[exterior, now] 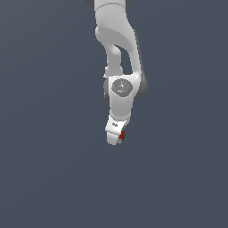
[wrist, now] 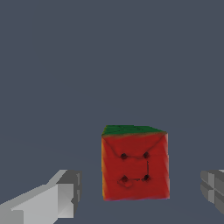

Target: Pick up the object and move it to a goal position.

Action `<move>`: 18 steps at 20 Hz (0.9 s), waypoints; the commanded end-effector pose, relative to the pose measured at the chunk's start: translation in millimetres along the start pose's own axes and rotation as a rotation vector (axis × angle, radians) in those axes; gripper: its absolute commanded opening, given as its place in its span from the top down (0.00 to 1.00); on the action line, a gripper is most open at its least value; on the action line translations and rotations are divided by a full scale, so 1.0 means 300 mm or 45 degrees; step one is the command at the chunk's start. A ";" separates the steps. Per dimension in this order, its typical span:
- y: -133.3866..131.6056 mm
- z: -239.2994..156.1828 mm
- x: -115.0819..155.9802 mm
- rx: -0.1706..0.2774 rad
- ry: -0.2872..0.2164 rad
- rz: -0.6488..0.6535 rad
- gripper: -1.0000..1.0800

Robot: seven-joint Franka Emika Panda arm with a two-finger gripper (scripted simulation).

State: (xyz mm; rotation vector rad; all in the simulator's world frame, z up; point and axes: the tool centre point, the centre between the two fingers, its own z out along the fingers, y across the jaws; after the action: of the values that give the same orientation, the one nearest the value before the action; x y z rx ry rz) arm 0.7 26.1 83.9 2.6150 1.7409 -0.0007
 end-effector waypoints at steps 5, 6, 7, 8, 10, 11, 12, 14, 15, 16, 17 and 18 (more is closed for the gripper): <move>-0.001 0.012 0.001 0.000 0.000 -0.005 0.04; -0.001 0.021 0.000 0.000 0.000 -0.005 0.04; -0.001 0.032 0.000 0.000 0.000 -0.005 0.04; -0.002 0.046 0.000 0.000 0.000 -0.006 0.04; -0.003 0.080 0.000 0.000 0.000 -0.007 0.04; -0.004 0.100 0.000 0.000 0.000 -0.009 0.04; -0.004 0.117 0.000 0.000 0.000 -0.009 0.04; -0.005 0.144 0.000 0.000 0.000 -0.010 0.04; -0.004 0.154 0.000 0.000 0.000 -0.010 0.04; -0.003 0.161 0.000 0.000 0.000 -0.010 0.04; -0.002 0.166 0.000 0.000 0.000 -0.010 0.04; -0.001 0.168 0.000 0.000 0.000 -0.010 0.04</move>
State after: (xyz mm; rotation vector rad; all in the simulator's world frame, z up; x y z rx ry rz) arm -0.5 26.4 35.5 2.6089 1.7521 -0.0024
